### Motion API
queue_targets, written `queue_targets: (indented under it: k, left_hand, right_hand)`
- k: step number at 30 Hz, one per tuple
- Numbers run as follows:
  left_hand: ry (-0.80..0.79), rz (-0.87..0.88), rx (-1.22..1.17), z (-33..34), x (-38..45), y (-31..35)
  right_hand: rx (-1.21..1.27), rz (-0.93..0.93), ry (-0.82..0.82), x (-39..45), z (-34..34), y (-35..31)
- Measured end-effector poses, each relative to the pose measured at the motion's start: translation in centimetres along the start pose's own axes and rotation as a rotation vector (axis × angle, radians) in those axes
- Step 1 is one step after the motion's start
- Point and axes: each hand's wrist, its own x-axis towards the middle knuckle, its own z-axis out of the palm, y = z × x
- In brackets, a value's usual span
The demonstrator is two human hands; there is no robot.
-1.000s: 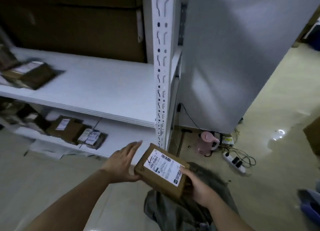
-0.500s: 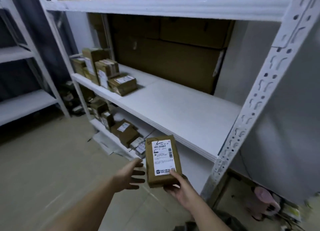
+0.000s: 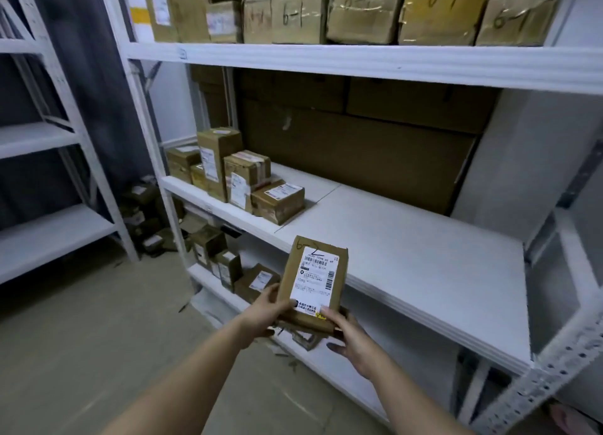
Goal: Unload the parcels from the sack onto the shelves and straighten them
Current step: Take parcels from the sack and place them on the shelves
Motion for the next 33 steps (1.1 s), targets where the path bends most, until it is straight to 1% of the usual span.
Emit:
queue_targets:
  k: [3, 8, 12, 17, 20, 23, 27, 33]
  left_hand:
    - [-0.025, 0.05, -0.003, -3.6, 2.0, 0.2]
    - [0.038, 0.131, 0.103, -7.5, 6.8, 0.8]
    - [0.089, 0.158, 0.203, -9.3, 12.2, 1.9]
    - [0.153, 0.165, 0.277, -10.2, 19.8, 3.9]
    - [0.163, 0.129, 0.246, -10.4, 23.8, 5.1]
    - [0.139, 0.122, 0.25, -10.5, 27.2, 6.1]
    - [0.049, 0.149, 0.287, -11.0, 30.4, 6.9]
    - [-0.053, 0.199, 0.252, -12.6, 33.9, 6.7]
  right_hand:
    - [-0.021, -0.04, 0.023, 2.6, 2.6, -1.6]
    - [-0.161, -0.084, 0.044, 7.6, 4.7, -3.8]
    - [-0.274, -0.095, 0.081, 12.3, 4.9, -5.5]
    - [-0.305, -0.178, 0.165, 19.2, 4.4, -7.6]
    - [-0.272, -0.201, 0.217, 23.2, 3.6, -8.5]
    - [-0.248, -0.231, 0.28, 26.4, 3.0, -9.2]
    - [-0.238, -0.266, 0.382, 29.5, 3.2, -9.5]
    - [-0.243, -0.272, 0.499, 32.2, 4.1, -9.2]
